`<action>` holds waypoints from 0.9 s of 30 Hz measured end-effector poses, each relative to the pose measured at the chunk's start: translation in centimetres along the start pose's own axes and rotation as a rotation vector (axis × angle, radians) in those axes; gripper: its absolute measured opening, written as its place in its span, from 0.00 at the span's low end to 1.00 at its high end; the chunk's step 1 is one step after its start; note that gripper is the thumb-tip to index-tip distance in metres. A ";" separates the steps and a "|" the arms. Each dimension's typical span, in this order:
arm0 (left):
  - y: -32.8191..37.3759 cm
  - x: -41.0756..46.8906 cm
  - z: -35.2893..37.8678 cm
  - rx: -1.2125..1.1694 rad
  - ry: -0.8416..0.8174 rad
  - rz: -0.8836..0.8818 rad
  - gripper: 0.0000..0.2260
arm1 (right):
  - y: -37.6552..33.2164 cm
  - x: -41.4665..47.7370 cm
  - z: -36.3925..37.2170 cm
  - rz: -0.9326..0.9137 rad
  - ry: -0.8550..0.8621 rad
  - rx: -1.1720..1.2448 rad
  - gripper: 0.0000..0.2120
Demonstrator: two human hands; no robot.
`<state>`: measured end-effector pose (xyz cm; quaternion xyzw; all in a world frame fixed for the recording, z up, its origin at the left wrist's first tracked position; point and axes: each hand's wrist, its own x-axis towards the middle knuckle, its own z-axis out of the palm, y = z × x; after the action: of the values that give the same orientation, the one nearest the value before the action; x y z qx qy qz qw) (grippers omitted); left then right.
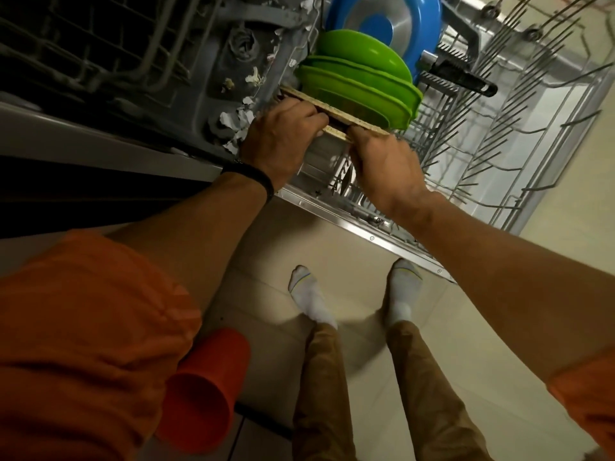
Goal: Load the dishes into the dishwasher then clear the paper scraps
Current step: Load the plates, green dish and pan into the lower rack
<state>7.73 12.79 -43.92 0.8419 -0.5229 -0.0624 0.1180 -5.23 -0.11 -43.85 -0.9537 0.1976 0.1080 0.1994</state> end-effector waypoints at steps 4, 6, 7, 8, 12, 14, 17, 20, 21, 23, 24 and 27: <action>0.9 0.3 -0.3 -0.012 -0.041 -0.043 0.09 | 0.2 0.3 -0.7 0.018 -0.044 -0.046 0.12; 1.6 0.4 -1.1 -0.025 -0.059 -0.078 0.09 | 0.1 0.0 -1.9 0.024 -0.060 -0.045 0.12; 2.1 0.3 -1.8 -0.029 -0.065 -0.104 0.08 | 0.0 -0.4 -2.6 0.015 -0.072 -0.046 0.13; 2.5 0.3 -2.5 -0.032 -0.068 -0.126 0.08 | -0.1 -0.8 -3.4 0.002 -0.091 -0.049 0.14; 5.8 -0.5 -6.6 -0.058 -0.130 -0.204 0.05 | -0.4 -3.4 -8.0 -0.031 -0.154 -0.126 0.17; 7.8 -1.0 -9.0 -0.056 -0.151 -0.243 0.04 | -0.7 -4.5 -11.1 -0.048 -0.163 -0.159 0.17; 11.1 -1.6 -14.2 -0.062 -0.157 -0.292 0.05 | -2.0 -7.0 -16.5 -0.083 -0.184 -0.178 0.17; 15.1 -2.2 -19.8 -0.039 -0.172 -0.321 0.08 | -3.6 -9.7 -22.3 -0.126 -0.165 -0.190 0.16; 16.6 -2.7 -21.7 -0.030 -0.160 -0.340 0.08 | -4.2 -10.8 -24.3 -0.140 -0.162 -0.186 0.16; 19.4 -4.1 -25.7 -0.005 -0.108 -0.379 0.07 | -5.5 -13.1 -28.3 -0.176 -0.141 -0.170 0.15; 20.5 -4.7 -27.1 0.000 -0.090 -0.392 0.06 | -6.0 -14.2 -29.9 -0.197 -0.121 -0.159 0.14; 23.6 -7.2 -32.1 0.014 -0.014 -0.460 0.05 | -8.1 -17.9 -34.8 -0.265 -0.068 -0.138 0.14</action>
<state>-8.56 13.51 -6.86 0.9392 -0.3186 -0.0899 0.0914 -13.53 -2.00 -4.82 -0.9786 0.0552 0.1265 0.1525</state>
